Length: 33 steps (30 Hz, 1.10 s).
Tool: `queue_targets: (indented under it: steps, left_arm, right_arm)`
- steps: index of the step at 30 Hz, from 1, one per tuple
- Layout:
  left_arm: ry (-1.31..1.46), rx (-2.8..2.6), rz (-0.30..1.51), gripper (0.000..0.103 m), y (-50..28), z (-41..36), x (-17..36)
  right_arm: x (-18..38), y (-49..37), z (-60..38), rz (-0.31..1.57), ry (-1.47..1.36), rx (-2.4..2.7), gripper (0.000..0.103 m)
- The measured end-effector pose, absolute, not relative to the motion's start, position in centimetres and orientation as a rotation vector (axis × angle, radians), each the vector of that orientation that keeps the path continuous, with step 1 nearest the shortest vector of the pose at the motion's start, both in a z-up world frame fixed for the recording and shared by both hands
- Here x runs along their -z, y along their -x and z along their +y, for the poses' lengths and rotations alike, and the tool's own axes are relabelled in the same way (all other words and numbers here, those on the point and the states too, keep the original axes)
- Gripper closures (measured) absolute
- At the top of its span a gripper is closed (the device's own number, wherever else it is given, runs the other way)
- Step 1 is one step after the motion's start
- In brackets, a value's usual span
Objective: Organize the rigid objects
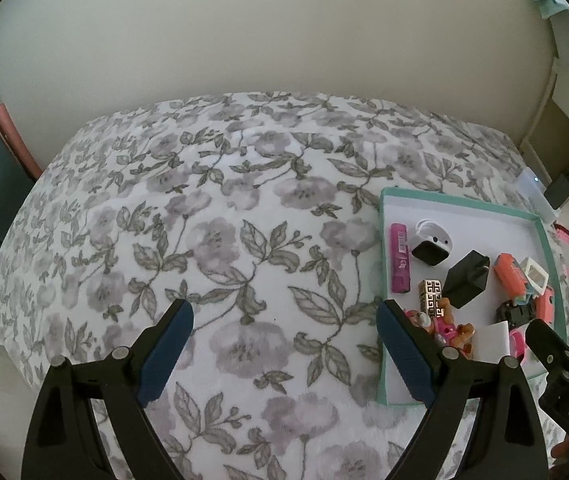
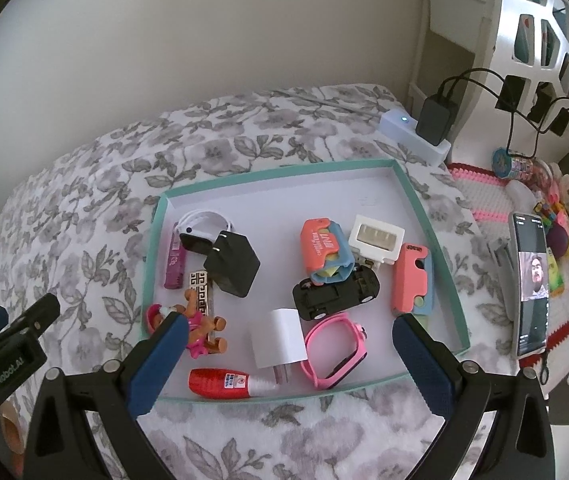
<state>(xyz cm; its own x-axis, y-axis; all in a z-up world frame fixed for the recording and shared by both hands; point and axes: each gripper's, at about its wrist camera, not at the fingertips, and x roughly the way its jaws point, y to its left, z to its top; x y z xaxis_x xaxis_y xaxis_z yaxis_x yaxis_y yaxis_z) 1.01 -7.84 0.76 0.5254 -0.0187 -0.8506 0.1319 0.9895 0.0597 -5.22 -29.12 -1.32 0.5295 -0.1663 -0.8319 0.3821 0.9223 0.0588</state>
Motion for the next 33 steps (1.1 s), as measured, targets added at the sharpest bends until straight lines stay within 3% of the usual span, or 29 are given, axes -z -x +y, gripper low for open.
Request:
queue_targets:
  steps: [33]
  left_arm:
    - [-0.122,0.101,0.999,0.010,0.2,-7.9,-1.9]
  right_arm:
    - [0.4,6.5,-28.8,0.947,-0.219,0.327,0.000]
